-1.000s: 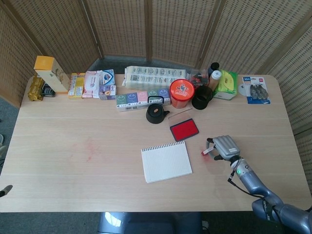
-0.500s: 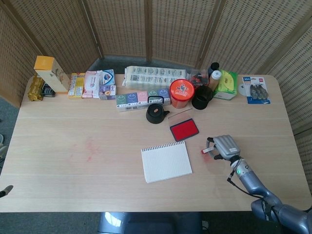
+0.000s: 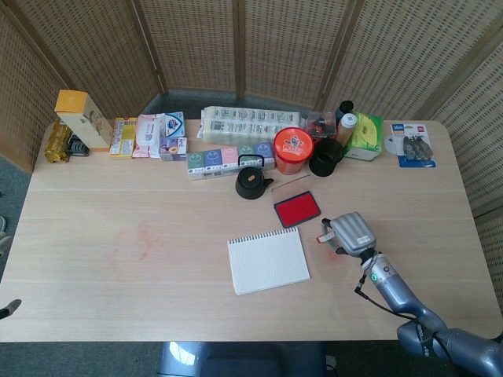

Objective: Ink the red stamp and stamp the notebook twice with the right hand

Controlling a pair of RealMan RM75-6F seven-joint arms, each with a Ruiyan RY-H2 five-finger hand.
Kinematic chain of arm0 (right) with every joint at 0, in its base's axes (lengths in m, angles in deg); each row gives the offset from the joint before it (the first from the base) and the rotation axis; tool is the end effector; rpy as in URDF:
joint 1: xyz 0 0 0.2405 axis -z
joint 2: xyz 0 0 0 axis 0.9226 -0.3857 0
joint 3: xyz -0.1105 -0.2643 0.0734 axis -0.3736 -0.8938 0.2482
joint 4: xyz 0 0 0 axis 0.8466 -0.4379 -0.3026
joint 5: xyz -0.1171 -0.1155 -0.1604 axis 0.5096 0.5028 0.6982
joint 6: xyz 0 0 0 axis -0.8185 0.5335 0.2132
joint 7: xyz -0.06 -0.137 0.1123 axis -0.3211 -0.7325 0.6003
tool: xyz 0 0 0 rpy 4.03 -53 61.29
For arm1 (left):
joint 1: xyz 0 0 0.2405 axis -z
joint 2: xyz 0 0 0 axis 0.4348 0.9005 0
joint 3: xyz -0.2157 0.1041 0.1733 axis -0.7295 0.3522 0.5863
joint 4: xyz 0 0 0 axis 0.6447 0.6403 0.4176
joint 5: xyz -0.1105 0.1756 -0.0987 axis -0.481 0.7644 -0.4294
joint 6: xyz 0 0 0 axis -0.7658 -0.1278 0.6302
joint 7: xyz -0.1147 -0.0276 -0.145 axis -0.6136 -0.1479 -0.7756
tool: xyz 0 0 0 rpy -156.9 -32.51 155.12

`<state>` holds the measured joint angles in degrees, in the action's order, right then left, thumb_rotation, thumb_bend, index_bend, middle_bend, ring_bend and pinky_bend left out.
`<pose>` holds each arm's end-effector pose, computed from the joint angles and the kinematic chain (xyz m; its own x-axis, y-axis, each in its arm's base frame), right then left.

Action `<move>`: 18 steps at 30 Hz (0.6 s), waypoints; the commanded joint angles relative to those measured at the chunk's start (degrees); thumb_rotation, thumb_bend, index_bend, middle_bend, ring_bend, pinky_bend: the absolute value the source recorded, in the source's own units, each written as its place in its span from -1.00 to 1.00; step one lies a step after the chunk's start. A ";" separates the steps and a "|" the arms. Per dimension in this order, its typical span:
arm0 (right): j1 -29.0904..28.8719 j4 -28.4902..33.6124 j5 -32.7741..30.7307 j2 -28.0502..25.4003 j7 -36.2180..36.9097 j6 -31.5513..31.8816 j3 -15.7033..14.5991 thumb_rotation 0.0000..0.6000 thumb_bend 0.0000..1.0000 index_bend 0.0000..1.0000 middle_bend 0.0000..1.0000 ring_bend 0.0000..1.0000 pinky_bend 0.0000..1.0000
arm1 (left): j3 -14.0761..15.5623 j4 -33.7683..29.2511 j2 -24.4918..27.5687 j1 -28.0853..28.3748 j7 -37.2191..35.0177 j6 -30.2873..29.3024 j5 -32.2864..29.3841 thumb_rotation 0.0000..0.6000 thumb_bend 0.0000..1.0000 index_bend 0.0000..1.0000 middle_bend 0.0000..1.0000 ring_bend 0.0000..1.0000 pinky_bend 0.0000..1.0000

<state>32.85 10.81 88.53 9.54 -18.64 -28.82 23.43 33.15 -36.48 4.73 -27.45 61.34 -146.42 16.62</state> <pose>-0.2628 -0.3973 -0.0241 0.5536 -0.2405 0.7973 -0.8060 -0.3956 0.4403 -0.3419 0.1680 0.2156 0.4256 0.0930 0.9001 0.8996 0.0638 -0.4320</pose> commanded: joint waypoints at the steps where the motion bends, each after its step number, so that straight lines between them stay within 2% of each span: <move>1: -2.08 8.11 -6.20 -1.46 -13.73 -0.61 3.36 1.00 -0.13 0.26 1.00 0.98 1.00 | 0.11 0.11 0.19 0.01 -0.51 0.02 0.26 1.00 -1.00 -1.00 -1.00 -1.00 -0.98; 5: -4.17 12.38 -13.57 -1.07 -25.49 -1.58 5.30 1.00 -0.13 0.26 1.00 0.98 1.00 | 0.33 0.24 0.39 0.04 -1.15 0.11 0.76 1.00 -1.00 -1.00 -1.00 -1.00 -0.98; 10: -8.48 17.21 -28.88 0.64 -42.13 -0.43 7.56 1.00 -0.13 0.26 1.00 0.97 1.00 | 0.60 0.39 0.67 0.09 -1.98 0.18 1.42 1.00 -1.00 -1.00 -1.00 -1.00 -0.98; 15: -13.51 18.78 -41.43 3.06 -53.03 3.05 9.44 1.00 -0.13 0.26 1.00 0.97 1.00 | 0.58 0.77 0.91 0.27 -3.05 0.44 1.37 1.00 -1.00 -1.00 -1.00 -1.00 -0.98; 18: -16.05 18.85 -47.81 4.48 -57.11 5.24 10.41 1.00 -0.13 0.26 1.00 0.97 1.00 | 0.62 1.09 1.02 0.52 -3.76 0.99 1.22 1.00 -1.00 -1.00 -1.00 -1.00 -0.98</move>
<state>20.87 27.93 47.64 11.85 -70.17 -26.51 31.82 33.76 -35.48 5.70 -27.02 57.71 -145.55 17.89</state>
